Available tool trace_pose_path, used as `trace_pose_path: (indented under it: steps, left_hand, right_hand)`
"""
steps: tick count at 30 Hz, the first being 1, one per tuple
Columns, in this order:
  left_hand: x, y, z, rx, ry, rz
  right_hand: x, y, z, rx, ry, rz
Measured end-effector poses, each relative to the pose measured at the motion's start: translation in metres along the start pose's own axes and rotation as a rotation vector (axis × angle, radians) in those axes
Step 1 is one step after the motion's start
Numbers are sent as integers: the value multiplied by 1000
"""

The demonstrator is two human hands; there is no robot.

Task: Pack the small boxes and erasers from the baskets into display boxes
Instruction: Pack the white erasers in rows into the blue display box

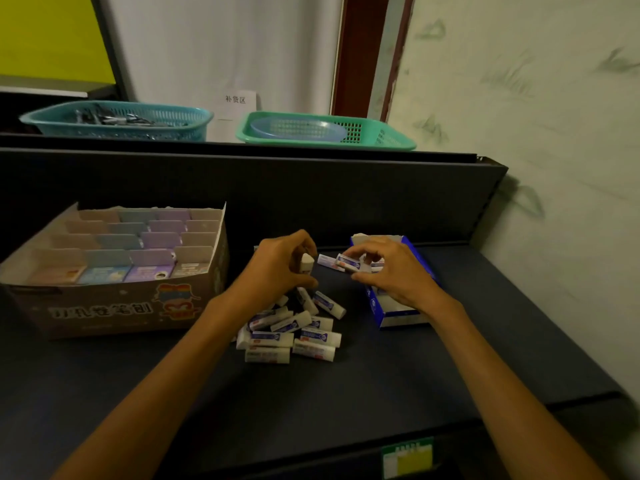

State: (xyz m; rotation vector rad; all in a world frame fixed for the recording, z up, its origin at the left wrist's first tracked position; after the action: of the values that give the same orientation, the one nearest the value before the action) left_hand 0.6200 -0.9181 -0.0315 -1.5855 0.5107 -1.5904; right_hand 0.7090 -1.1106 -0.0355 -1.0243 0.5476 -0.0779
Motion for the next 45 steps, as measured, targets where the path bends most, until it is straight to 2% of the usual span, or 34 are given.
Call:
trace_pose_path:
  steps: [8,14,24,32,39,45]
  left_hand:
    - [22,16,4,3,46,-44]
    - [45,29,13,41,59,21]
    - [66,54,24,133,76,31]
    - [76,70,26,127,43,66]
    - [88,77,26,139,62,79]
    - [92,85,24,125,49,97]
  right_hand:
    - [13,-19,-18,65,13,96]
    - [37,-40,-29,101,26,158]
    - [75,-65,-39,174,71,497]
    - [96,-68,-44,191,43,464]
    - [105,-74,-50,135,-14,490]
    - [107,-76,-55,171,13,527]
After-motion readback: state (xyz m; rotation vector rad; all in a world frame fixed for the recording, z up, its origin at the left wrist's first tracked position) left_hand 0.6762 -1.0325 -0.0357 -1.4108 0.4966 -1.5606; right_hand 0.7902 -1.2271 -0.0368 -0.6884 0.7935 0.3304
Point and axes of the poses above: each hand's wrist, its own z-axis towards the middle knuckle, its own y-axis out of the palm, x = y × z, the point moved 2 cm from there along z, towards the middle knuckle, and after that the axes turned 15 degrees about -y, right-handed, at the moved point
